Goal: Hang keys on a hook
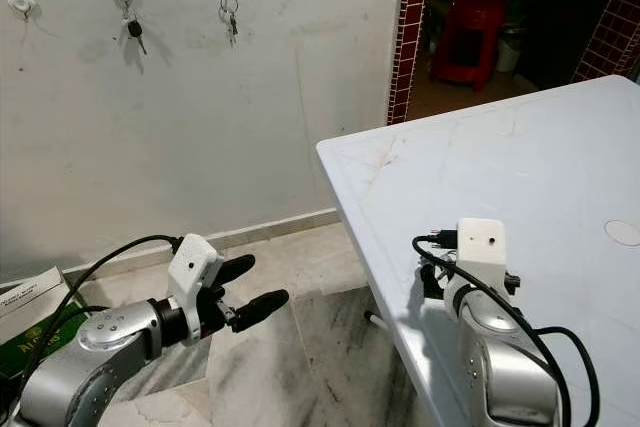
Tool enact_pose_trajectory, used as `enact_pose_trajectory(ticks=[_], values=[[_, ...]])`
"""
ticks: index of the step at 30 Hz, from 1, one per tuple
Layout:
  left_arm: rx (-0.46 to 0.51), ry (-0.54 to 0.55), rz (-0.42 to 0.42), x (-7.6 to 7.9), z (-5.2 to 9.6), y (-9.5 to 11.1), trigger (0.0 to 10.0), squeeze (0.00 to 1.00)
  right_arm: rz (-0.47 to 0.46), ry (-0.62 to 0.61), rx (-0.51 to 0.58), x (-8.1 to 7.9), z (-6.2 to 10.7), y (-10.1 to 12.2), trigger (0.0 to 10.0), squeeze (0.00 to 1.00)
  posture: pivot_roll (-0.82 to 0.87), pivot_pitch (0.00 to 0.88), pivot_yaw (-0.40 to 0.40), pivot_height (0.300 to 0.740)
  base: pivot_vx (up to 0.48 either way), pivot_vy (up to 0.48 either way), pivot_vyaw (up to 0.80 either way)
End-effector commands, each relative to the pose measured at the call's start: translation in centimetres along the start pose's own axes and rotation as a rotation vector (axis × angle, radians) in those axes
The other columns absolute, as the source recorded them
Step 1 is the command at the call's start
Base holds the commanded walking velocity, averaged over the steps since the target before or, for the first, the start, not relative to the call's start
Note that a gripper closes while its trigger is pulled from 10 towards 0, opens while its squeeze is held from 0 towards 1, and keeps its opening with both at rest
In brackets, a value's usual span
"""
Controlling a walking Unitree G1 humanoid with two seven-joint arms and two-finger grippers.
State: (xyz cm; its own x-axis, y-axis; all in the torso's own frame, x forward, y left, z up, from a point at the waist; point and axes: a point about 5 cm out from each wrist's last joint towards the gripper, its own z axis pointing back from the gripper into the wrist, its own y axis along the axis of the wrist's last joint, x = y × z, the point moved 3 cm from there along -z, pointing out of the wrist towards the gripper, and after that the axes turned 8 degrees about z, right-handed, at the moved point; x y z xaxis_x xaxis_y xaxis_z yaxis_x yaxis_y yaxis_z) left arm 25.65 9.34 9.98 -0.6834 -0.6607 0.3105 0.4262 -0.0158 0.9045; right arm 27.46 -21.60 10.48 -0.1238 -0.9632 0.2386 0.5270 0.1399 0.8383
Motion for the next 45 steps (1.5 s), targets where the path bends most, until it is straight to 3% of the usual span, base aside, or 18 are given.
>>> enact_pose_trajectory(ticks=[1,4,5,8,17,18,19,20,21,22,45], values=[[-0.014,-0.003,-0.016,-0.3,0.0,0.1,10.0,0.00,-0.022,0.005,-0.012,-0.3,-0.1,0.0,10.0,0.00,-0.03,0.000,0.071,0.740,0.000,0.000,0.00],[-0.014,-0.049,-0.021,0.3,-0.4,0.3,10.0,0.00,-0.036,0.030,-0.018,-0.9,-0.1,0.0,9.8,0.00,-0.03,0.000,0.070,0.740,0.000,0.000,0.00],[-0.015,-0.065,-0.021,0.5,-0.5,0.4,10.0,0.00,-0.038,0.034,-0.020,-1.0,-0.1,0.0,9.2,0.00,-0.03,0.000,0.068,0.740,0.000,0.000,0.00],[-0.013,-0.109,-0.053,1.0,-1.2,0.7,10.0,0.00,-0.060,0.046,-0.025,-1.4,-0.3,0.0,10.0,0.00,-0.03,0.000,0.066,0.740,0.000,0.000,0.00],[0.023,-0.114,-0.092,0.9,-2.4,1.9,10.0,0.00,-0.082,0.049,-0.014,-1.9,-0.9,0.4,10.0,0.00,-0.05,0.000,0.066,0.740,0.000,0.000,0.00],[0.034,-0.123,-0.094,1.2,-2.6,2.3,10.0,0.00,-0.083,0.043,-0.016,-1.8,-1.0,0.3,9.6,0.00,-0.05,0.000,0.064,0.740,0.000,0.000,0.00],[0.052,-0.143,-0.105,1.7,-3.0,2.9,10.0,0.00,-0.082,0.030,-0.022,-1.6,-1.2,0.0,4.7,0.00,-0.04,0.000,0.060,0.740,0.000,0.000,0.00],[0.052,-0.143,-0.105,1.7,-3.0,2.9,10.0,0.00,-0.082,0.030,-0.022,-1.6,-1.2,0.0,4.7,0.00,-0.04,0.000,0.060,0.740,0.000,0.000,0.00],[0.058,-0.148,-0.109,1.8,-3.1,3.1,10.0,0.00,-0.080,0.026,-0.024,-1.6,-1.3,-0.1,1.5,0.00,-0.04,0.000,0.059,0.740,0.000,0.000,0.00],[0.062,-0.150,-0.111,1.9,-3.1,3.1,10.0,0.00,-0.079,0.023,-0.025,-1.5,-1.4,-0.2,0.0,0.00,-0.04,0.000,0.059,0.740,0.000,0.000,0.00],[0.067,-0.140,-0.103,2.0,-2.6,2.9,10.0,0.00,-0.082,-0.016,-0.002,-0.3,-1.8,-0.2,0.0,0.00,-0.03,0.000,0.057,0.740,0.000,0.000,0.00]])
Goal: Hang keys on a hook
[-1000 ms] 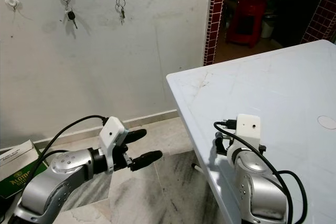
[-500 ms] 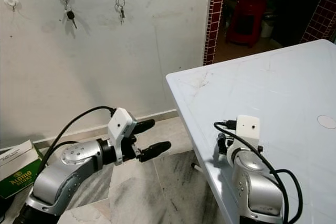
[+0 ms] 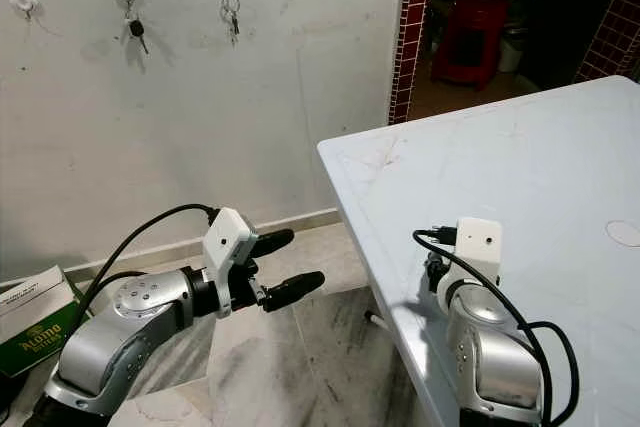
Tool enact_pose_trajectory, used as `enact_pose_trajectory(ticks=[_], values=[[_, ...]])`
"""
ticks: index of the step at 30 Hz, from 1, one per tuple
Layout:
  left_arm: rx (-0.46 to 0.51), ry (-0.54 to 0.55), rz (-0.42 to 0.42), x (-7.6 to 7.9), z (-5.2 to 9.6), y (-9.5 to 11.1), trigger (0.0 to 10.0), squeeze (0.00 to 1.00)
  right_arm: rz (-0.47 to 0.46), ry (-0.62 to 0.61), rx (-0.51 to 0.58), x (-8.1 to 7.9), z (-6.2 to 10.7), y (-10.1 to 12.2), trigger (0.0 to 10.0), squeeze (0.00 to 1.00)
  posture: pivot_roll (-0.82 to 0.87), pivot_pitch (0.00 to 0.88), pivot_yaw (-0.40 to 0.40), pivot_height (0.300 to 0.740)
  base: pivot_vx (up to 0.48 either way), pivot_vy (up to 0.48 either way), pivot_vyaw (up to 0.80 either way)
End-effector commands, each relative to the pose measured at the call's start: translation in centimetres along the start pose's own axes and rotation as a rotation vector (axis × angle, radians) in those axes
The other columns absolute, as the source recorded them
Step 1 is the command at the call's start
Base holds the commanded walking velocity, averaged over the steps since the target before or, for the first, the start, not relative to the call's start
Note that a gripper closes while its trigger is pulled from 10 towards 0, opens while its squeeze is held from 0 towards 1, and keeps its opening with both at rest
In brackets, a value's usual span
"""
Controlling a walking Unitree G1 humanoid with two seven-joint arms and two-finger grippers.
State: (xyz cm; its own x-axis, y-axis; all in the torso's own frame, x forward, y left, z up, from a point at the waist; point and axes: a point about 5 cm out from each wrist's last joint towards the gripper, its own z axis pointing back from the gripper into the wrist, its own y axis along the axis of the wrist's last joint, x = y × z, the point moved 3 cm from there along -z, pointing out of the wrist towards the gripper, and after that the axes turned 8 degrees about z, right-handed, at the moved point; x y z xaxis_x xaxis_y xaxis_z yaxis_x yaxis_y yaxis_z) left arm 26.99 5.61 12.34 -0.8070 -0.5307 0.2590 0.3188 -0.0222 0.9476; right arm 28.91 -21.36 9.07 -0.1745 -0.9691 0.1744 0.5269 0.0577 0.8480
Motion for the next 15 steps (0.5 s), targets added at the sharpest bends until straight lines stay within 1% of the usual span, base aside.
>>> enact_pose_trajectory(ticks=[1,10,15], values=[[0.001,0.021,-0.007,-0.20,0.37,0.13,10.0,0.00,0.001,-0.008,0.012,0.45,0.10,0.15,0.0,0.00,-0.03,0.000,0.057,0.740,0.000,0.000,0.00],[0.000,0.030,-0.011,-0.33,0.50,0.17,10.0,0.00,0.014,-0.018,0.006,0.97,0.10,-0.16,0.0,0.00,-0.02,0.000,0.057,0.740,0.000,0.000,0.00],[0.003,0.040,-0.013,-0.46,0.55,0.26,10.0,0.00,0.016,-0.017,0.009,0.96,0.06,-0.09,0.0,0.00,-0.02,0.000,0.057,0.740,0.000,0.000,0.00]])
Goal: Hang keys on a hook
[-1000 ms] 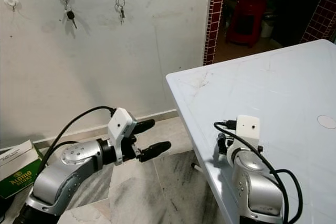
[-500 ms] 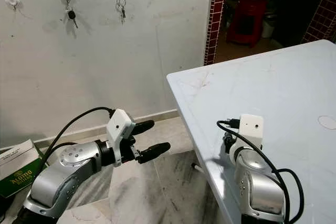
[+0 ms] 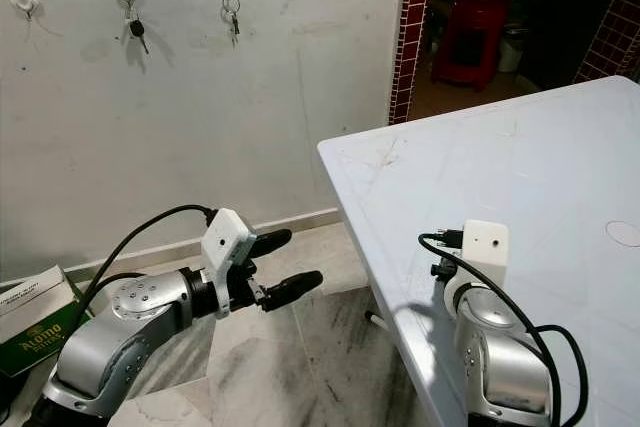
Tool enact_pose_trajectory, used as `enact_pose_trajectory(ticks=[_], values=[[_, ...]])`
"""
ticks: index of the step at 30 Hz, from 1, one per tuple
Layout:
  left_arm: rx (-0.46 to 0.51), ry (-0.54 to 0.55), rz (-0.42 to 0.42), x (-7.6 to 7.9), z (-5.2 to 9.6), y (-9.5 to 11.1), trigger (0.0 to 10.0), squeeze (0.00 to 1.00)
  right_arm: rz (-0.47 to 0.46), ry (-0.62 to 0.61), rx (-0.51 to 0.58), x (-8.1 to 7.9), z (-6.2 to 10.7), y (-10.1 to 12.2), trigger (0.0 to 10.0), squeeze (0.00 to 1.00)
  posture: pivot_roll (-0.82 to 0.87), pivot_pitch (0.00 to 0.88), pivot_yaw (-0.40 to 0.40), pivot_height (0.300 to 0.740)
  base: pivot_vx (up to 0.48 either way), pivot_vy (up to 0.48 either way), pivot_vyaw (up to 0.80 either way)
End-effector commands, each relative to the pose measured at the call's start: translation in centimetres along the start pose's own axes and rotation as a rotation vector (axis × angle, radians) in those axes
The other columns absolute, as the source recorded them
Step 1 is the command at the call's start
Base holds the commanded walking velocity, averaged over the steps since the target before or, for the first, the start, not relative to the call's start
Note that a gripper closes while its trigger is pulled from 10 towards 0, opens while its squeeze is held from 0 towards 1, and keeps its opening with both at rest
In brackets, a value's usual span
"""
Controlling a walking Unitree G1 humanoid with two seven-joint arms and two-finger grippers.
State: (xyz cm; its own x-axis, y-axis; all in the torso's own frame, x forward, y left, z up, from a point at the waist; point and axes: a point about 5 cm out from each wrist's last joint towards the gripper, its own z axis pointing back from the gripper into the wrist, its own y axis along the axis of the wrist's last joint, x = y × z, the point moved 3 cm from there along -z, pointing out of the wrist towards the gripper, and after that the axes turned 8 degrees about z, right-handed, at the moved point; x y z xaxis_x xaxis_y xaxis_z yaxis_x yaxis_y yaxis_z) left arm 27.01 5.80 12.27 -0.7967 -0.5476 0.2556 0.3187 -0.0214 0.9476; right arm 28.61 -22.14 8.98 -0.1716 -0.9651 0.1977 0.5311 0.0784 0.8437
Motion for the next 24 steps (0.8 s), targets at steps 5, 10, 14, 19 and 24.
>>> enact_pose_trajectory(ticks=[5,10,14,19,24], values=[[0.001,0.024,-0.015,-0.3,0.4,0.3,10.0,0.00,-0.010,-0.005,0.010,0.0,0.0,0.2,0.0,0.00,-0.02,0.000,0.059,0.740,0.000,0.000,0.00],[0.001,0.033,-0.019,-0.5,0.6,0.3,10.0,0.00,-0.022,-0.003,0.019,-0.1,0.1,0.3,0.0,0.00,-0.02,0.000,0.060,0.740,0.000,0.000,0.00],[0.006,0.043,-0.023,-0.7,0.6,0.5,10.0,0.00,-0.032,-0.007,0.046,0.0,0.0,0.9,0.0,0.00,-0.02,0.000,0.063,0.740,0.000,0.000,0.00],[0.008,0.051,-0.025,-0.8,0.7,0.5,10.0,0.00,-0.049,-0.001,0.112,0.0,-0.1,2.3,0.0,0.00,-0.02,0.000,0.063,0.740,0.000,0.000,0.00],[0.022,0.085,-0.015,-1.3,1.0,0.7,10.0,0.00,-0.115,0.079,0.258,-1.1,0.4,5.1,0.0,0.00,-0.01,0.000,0.065,0.740,0.000,0.000,0.00]])
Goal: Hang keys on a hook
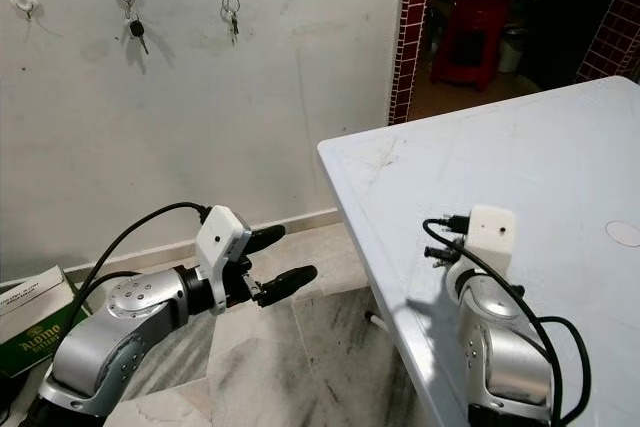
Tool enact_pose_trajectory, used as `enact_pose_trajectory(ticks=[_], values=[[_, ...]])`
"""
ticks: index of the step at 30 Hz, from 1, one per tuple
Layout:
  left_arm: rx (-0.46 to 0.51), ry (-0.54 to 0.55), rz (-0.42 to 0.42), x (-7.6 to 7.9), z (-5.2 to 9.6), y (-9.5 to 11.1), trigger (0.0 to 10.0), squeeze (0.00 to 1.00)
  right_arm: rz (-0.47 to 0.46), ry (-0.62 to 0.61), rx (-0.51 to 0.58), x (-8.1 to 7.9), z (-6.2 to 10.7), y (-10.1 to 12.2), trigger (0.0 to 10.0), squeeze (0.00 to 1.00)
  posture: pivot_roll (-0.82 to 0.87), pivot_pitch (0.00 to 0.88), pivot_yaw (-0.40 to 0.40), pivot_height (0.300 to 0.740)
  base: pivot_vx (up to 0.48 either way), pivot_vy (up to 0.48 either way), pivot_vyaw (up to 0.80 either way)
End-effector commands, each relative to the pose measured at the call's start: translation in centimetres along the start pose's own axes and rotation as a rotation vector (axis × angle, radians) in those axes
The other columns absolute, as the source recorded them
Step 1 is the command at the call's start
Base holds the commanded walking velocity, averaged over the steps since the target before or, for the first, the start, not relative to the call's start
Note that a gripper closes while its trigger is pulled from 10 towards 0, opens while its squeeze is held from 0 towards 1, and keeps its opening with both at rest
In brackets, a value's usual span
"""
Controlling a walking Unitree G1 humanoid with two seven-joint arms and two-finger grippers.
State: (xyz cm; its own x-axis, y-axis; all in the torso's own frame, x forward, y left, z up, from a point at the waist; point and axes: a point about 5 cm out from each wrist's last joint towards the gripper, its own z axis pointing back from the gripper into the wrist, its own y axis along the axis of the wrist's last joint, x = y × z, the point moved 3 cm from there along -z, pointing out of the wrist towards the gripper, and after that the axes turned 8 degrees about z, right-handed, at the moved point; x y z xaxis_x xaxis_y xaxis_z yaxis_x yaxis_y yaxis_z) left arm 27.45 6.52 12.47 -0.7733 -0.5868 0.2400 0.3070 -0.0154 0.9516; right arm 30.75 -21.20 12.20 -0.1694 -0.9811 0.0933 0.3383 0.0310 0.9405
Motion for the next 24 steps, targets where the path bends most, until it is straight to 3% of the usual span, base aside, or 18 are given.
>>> enact_pose_trajectory(ticks=[1,3,5,6,7,9,10,11,14,17,22,24], values=[[0.026,0.060,0.006,-0.9,0.7,0.6,10.0,0.00,-0.023,0.048,0.080,-0.8,0.1,1.6,0.0,0.00,-0.01,0.000,0.065,0.740,0.000,0.000,0.00],[0.090,0.165,0.032,-2.1,1.3,1.4,10.0,0.00,-0.027,0.094,0.161,-1.6,0.2,3.1,0.0,0.00,0.01,0.000,0.066,0.740,0.000,0.000,0.00],[0.116,0.217,0.016,-2.7,1.7,1.8,10.0,0.00,-0.047,0.117,0.179,-2.0,0.2,3.5,0.7,0.00,0.01,0.000,0.066,0.740,0.000,0.000,0.00],[0.137,0.261,0.013,-3.1,2.1,2.0,10.0,0.00,-0.072,0.136,0.197,-2.3,0.1,3.8,2.5,0.00,0.02,0.000,0.066,0.740,0.000,0.000,0.00],[0.162,0.311,0.011,-3.6,2.5,2.3,10.0,0.00,-0.079,0.156,0.215,-2.7,0.1,4.1,2.5,0.00,0.03,0.000,0.067,0.740,0.000,0.000,0.00],[0.190,0.386,-0.011,-4.3,3.2,2.5,10.0,0.00,-0.096,0.183,0.234,-3.1,0.0,4.4,4.6,0.00,0.04,0.000,0.067,0.740,0.000,0.000,0.00],[0.218,0.459,-0.019,-4.9,4.0,2.7,10.0,0.00,-0.117,0.218,0.251,-3.6,0.1,4.7,10.0,0.00,0.05,0.000,0.066,0.740,0.000,0.000,0.00],[0.218,0.459,-0.019,-4.9,4.0,2.7,10.0,0.00,-0.117,0.218,0.251,-3.6,0.1,4.7,10.0,0.00,0.05,0.000,0.066,0.740,0.000,0.000,0.00],[0.262,0.593,-0.005,-5.9,5.8,2.6,10.0,0.00,-0.149,0.327,0.310,-5.2,0.4,5.6,10.0,0.00,0.06,0.000,0.065,0.740,0.000,0.000,0.00],[0.262,0.621,-0.009,-5.8,6.4,2.1,10.0,0.00,-0.161,0.405,0.344,-6.2,0.8,6.2,10.0,0.00,0.07,0.000,0.059,0.740,0.000,0.000,0.00],[0.266,0.631,-0.015,-5.6,6.3,1.9,10.0,0.00,-0.229,0.536,0.346,-7.5,1.2,6.4,10.0,0.00,0.08,0.000,0.058,0.740,0.000,0.000,0.00],[0.277,0.637,-0.018,-5.6,6.2,2.1,10.0,0.00,-0.216,0.537,0.353,-7.6,1.2,6.5,10.0,0.00,0.08,0.000,0.059,0.740,0.000,0.000,0.00]])
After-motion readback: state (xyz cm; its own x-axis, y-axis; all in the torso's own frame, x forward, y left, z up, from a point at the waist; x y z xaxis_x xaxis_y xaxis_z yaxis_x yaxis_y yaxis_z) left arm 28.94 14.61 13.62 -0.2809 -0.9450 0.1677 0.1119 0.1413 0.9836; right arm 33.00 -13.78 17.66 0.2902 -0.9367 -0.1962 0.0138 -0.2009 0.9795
